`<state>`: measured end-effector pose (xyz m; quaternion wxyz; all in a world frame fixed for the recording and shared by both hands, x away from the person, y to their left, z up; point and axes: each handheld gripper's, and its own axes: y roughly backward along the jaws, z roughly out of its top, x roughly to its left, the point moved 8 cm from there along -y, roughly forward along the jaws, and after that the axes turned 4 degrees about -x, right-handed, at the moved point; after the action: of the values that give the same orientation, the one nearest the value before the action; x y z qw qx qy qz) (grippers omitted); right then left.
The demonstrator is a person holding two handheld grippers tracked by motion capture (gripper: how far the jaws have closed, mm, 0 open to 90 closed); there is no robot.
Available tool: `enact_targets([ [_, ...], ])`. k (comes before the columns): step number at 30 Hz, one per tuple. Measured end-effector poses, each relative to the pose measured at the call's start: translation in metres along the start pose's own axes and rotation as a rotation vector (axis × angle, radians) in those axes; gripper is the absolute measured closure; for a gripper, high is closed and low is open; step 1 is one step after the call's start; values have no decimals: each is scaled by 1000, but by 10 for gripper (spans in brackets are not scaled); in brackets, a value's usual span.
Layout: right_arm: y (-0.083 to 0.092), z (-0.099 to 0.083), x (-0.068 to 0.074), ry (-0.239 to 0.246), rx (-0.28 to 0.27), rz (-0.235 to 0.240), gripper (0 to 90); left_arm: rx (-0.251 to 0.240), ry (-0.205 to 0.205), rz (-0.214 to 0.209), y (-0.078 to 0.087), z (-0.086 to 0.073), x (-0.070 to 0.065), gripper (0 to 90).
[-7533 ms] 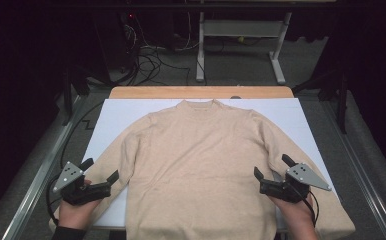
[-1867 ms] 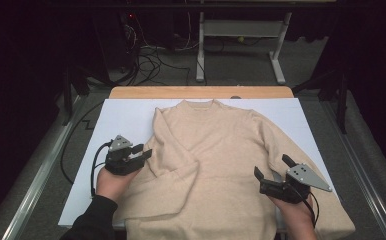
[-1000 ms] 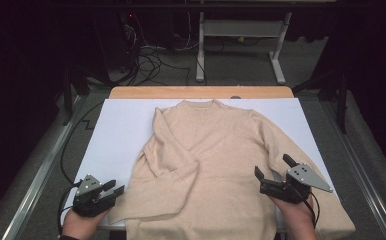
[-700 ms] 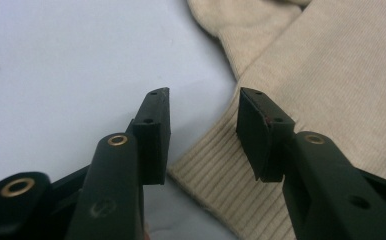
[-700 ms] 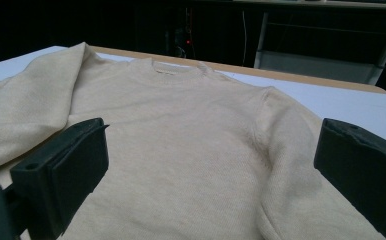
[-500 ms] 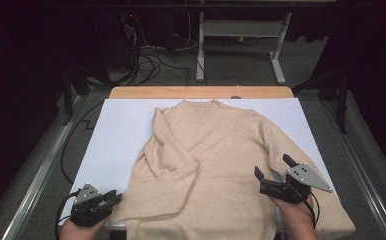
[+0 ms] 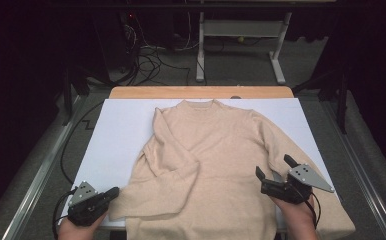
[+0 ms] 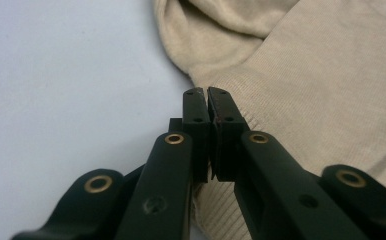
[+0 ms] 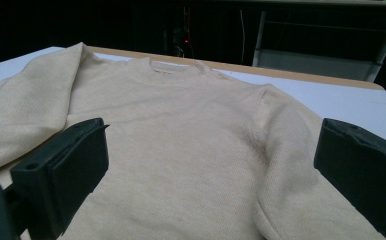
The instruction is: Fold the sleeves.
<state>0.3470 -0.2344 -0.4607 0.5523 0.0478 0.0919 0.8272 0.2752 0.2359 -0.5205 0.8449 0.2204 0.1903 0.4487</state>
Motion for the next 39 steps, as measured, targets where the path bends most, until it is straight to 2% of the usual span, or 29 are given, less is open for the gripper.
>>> enact_targets([
  [10, 0, 0, 1, 5, -3, 0, 13, -46, -11, -33, 2, 11, -8, 859],
  [13, -1, 0, 1, 8, 0, -3, 13, -56, -28, -36, 3, 13, -11, 858],
  [17, -2, -1, 2, 10, 3, -1, 14, -61, -22, -44, 3, 14, -11, 859],
  [22, -2, -1, 2, 10, 5, -1, 14, -83, -38, -71, 4, 22, -22, 859],
  [28, -2, -2, 3, 12, 8, 1, 14, -105, -97, -151, -6, 44, -52, 858],
  [30, -2, -2, 3, 13, 9, 1, 14, -110, -116, -194, -11, 54, -66, 858],
  [34, -1, -1, 2, 10, 4, -2, 14, -119, -182, -250, -22, 75, -94, 858],
  [39, 0, -2, 0, 8, 7, -6, 14, -126, -239, -325, -40, 97, -131, 857],
])
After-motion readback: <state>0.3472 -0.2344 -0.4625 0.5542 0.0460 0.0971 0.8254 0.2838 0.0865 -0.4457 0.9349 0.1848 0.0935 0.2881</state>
